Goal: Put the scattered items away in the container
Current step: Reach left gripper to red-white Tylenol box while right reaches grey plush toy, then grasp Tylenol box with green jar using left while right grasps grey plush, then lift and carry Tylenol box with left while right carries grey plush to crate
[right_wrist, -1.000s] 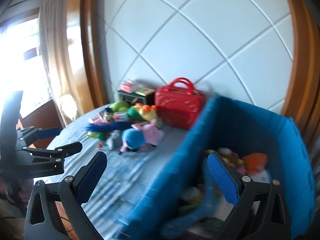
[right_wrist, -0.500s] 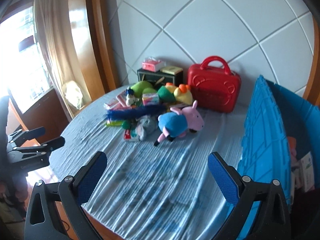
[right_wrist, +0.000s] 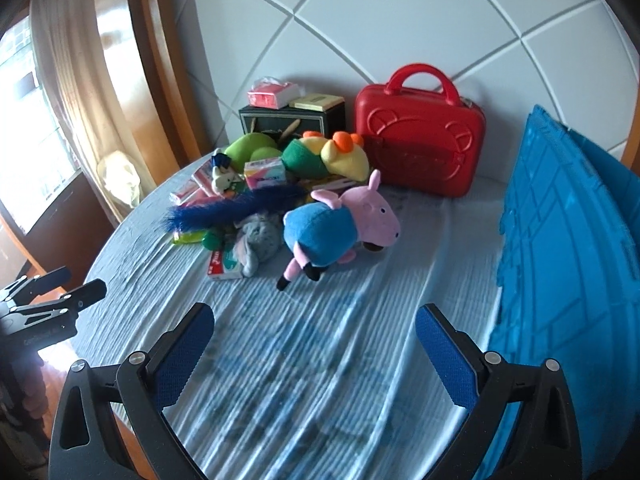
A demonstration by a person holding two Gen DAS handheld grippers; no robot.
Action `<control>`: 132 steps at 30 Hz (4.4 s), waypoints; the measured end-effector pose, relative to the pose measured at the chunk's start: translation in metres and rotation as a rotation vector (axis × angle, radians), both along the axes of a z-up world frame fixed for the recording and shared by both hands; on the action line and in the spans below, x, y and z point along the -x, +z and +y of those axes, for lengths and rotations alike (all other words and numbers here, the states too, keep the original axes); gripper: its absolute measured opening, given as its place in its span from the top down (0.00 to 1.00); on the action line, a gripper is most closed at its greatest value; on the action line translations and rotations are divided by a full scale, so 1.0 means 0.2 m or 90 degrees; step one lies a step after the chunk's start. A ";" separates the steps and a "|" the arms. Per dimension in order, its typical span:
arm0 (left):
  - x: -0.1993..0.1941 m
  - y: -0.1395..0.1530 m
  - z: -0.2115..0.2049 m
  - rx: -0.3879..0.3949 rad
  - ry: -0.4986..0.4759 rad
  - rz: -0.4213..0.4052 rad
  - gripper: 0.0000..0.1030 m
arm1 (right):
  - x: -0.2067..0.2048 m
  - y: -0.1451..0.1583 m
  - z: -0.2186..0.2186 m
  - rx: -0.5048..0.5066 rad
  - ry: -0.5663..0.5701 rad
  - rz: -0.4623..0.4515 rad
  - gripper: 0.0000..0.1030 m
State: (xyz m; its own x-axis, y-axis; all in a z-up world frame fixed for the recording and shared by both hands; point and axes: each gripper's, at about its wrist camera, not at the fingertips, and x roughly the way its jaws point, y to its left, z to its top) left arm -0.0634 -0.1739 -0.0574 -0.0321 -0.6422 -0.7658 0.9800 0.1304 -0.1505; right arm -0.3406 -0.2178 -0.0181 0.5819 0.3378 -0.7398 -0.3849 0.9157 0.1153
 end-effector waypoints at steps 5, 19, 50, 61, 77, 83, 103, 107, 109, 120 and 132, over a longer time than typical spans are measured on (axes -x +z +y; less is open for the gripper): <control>-0.01 -0.16 -0.14 -0.022 -0.013 -0.008 0.20 | -0.12 -0.12 0.08 -0.013 0.021 0.023 0.02; 0.04 -0.76 -0.78 -0.101 -0.091 0.041 0.20 | -0.45 -0.53 0.47 -0.038 0.012 0.105 0.28; -0.05 -1.08 -1.17 -0.068 -0.090 0.025 0.28 | -1.10 -1.16 1.31 0.099 0.109 0.112 0.43; 0.00 -1.05 -0.86 -0.102 -0.119 0.022 0.28 | -0.75 -1.15 1.03 0.085 0.118 0.176 0.46; 0.06 -1.04 -0.61 -0.113 -0.131 0.017 0.28 | -0.45 -1.20 0.79 0.136 0.045 0.162 0.27; 0.07 -0.89 -0.56 -0.076 -0.148 0.012 0.28 | -0.35 -1.06 0.77 0.106 0.060 0.138 0.53; 0.03 -0.14 -0.13 0.097 -0.054 -0.014 0.28 | 0.04 -0.28 0.51 -0.003 0.140 -0.024 0.59; 0.06 -0.02 -0.01 0.126 -0.049 -0.012 0.28 | 0.12 -0.13 0.45 -0.009 0.148 -0.066 0.59; 0.07 0.05 0.03 0.144 -0.062 -0.015 0.28 | 0.17 -0.05 0.42 -0.014 0.144 -0.089 0.59; 0.07 0.22 0.19 0.210 -0.149 -0.009 0.28 | 0.39 0.18 0.34 -0.003 0.069 -0.142 0.60; 0.16 0.25 0.22 0.225 -0.181 0.007 0.28 | 0.42 0.28 0.22 0.020 0.003 -0.173 0.60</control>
